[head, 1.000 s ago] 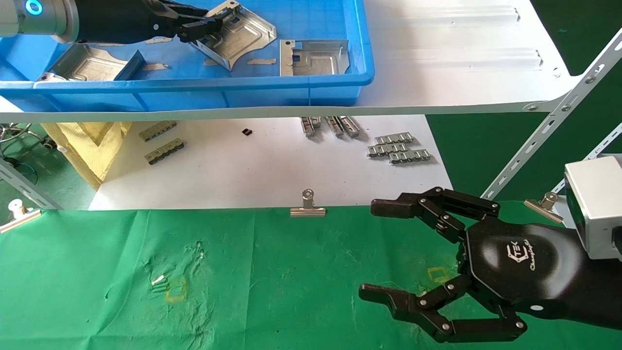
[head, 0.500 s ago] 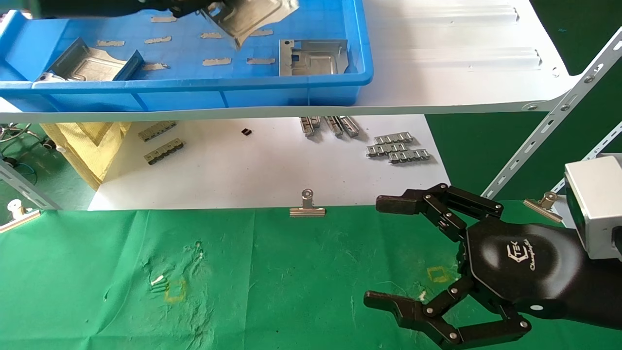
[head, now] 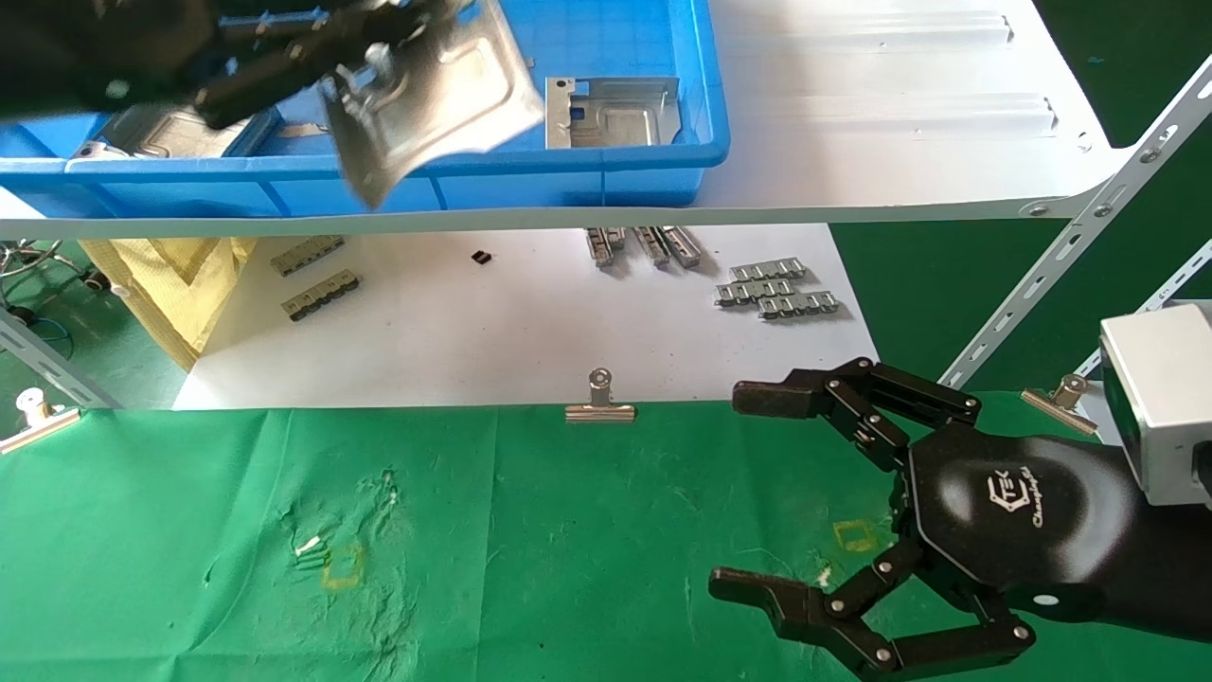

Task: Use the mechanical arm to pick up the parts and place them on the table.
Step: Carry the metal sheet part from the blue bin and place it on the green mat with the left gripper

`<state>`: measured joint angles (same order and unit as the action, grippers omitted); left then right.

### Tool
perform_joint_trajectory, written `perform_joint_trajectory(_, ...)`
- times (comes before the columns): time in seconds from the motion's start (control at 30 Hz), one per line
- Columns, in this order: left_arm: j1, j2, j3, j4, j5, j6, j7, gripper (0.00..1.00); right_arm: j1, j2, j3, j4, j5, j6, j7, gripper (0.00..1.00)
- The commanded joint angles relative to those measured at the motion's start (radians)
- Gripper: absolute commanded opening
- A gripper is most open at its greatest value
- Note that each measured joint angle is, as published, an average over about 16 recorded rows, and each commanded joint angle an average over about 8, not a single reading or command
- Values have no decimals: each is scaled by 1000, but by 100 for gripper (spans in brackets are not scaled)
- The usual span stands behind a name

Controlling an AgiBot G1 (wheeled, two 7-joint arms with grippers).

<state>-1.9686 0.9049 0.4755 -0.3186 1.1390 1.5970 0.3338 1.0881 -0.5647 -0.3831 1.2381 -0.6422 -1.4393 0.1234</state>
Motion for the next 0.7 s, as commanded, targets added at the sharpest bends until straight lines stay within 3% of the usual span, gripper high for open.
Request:
perform_joint_trajectory(0.03,33,-28,-4,-45,-30,14,39,0,0,0,0,0,0,0,0,100)
perform_joint_trajectory(0.23,185,-177,96,-333,-203,12,65,0,0,0,0,0,0,0,0,100)
perform_joint_trajectory(0.4,262,-284,202,-463,-293,6,120,0,0,0,0,0,0,0,0,100)
perform_joint_trajectory(0.53,288,-312,285,-467,-282,-1,212,0,0,0,0,0,0,0,0,100)
perform_joint_trajectory(0.7,293,-293,385,-399,-194,-8,353,0,0,0,0,0,0,0,0,100)
